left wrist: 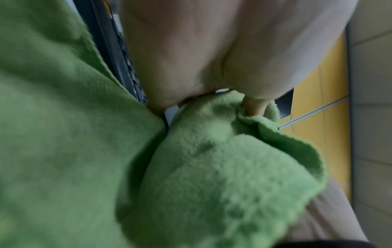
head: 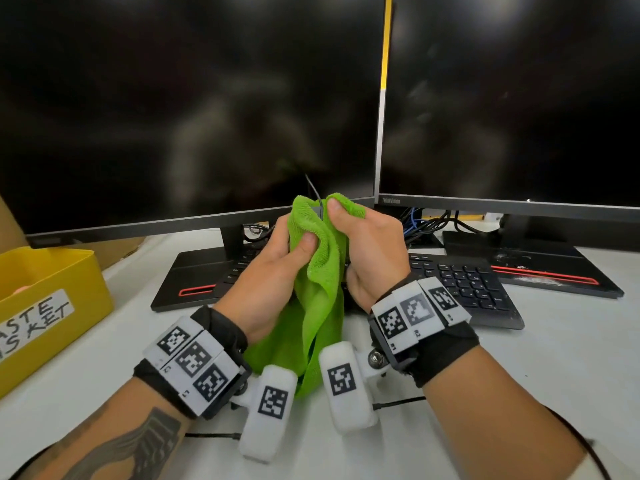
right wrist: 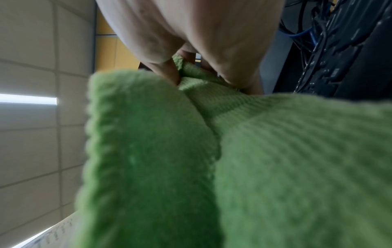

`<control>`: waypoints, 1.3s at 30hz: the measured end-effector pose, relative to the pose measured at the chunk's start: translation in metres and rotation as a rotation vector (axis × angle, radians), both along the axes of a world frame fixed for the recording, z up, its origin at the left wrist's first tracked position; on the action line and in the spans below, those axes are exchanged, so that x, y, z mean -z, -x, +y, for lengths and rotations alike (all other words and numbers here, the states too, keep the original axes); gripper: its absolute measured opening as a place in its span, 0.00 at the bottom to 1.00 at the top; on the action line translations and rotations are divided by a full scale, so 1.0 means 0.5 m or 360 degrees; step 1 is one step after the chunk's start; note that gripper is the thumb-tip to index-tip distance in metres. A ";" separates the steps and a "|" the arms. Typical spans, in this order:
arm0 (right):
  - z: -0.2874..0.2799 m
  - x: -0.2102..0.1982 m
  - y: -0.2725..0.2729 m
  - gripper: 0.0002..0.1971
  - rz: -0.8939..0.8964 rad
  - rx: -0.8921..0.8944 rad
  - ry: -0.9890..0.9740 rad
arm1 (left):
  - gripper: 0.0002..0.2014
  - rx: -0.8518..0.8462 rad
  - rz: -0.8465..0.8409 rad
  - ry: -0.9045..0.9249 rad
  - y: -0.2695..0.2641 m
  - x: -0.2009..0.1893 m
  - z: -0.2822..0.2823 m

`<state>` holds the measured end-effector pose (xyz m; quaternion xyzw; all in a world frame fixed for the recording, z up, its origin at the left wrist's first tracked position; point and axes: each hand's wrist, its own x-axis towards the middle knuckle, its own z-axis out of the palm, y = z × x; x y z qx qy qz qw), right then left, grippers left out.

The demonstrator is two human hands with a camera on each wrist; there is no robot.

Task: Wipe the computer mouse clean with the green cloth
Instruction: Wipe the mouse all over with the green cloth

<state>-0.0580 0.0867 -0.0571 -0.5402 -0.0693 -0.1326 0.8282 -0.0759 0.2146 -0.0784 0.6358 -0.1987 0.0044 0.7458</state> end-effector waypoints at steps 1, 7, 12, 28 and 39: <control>0.002 0.000 -0.003 0.07 -0.0024 0.0015 0.0010 | 0.17 0.0022 0.0020 0.0056 0.002 0.001 -0.006; 0.011 0.006 -0.006 0.13 -0.0104 -0.0022 0.0115 | 0.19 -0.0142 -0.0036 0.0190 -0.003 -0.002 -0.012; 0.013 0.010 0.000 0.08 -0.0142 0.0056 0.0190 | 0.11 -0.0223 -0.0088 0.0125 -0.002 -0.004 -0.004; 0.033 0.021 0.001 0.15 -0.0007 0.0122 0.0184 | 0.11 -0.0351 -0.0007 0.0240 -0.016 0.002 0.006; 0.011 0.015 0.005 0.07 0.0107 0.0153 -0.0146 | 0.16 -0.0155 -0.0058 0.0117 -0.004 0.016 -0.032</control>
